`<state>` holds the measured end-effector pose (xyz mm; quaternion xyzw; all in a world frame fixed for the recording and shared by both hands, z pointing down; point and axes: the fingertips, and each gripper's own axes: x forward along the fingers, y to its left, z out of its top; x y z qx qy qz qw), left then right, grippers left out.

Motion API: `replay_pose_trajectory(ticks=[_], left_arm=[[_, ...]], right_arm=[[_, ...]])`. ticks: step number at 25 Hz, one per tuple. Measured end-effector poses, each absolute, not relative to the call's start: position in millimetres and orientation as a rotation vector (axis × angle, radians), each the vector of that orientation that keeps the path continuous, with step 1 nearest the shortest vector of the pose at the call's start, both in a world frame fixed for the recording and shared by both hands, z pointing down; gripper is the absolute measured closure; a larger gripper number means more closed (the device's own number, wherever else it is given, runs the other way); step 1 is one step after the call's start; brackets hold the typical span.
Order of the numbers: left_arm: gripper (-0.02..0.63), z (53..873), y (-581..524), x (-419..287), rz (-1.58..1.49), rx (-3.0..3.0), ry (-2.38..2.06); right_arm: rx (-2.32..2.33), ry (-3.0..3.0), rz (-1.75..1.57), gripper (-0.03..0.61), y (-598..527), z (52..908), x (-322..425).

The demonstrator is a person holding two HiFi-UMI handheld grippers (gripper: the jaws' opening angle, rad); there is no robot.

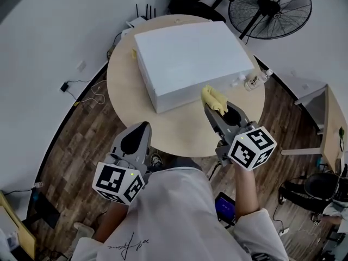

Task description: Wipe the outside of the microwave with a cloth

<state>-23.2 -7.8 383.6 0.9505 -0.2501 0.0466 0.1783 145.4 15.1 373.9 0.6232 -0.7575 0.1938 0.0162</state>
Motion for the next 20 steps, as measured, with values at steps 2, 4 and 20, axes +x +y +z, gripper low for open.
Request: replay_pose_trajectory(ticks=[2, 4, 20], left_arm=[[0.624, 385.7, -9.5, -24.7, 0.156, 2.699, -0.723], [0.624, 385.4, -10.8, -26.4, 0.209, 2.751, -0.765], [0.624, 391.9, -21.9, -31.9, 0.236, 2.724, -0.818]], right_arm=[[1.957, -2.333, 0.591, 0.448, 25.7, 378.4, 149.0], [1.975, -2.319, 0.592, 0.449, 36.7, 383.0, 152.6], [1.993, -2.244, 0.518, 0.456, 70.9, 395.9, 158.8]])
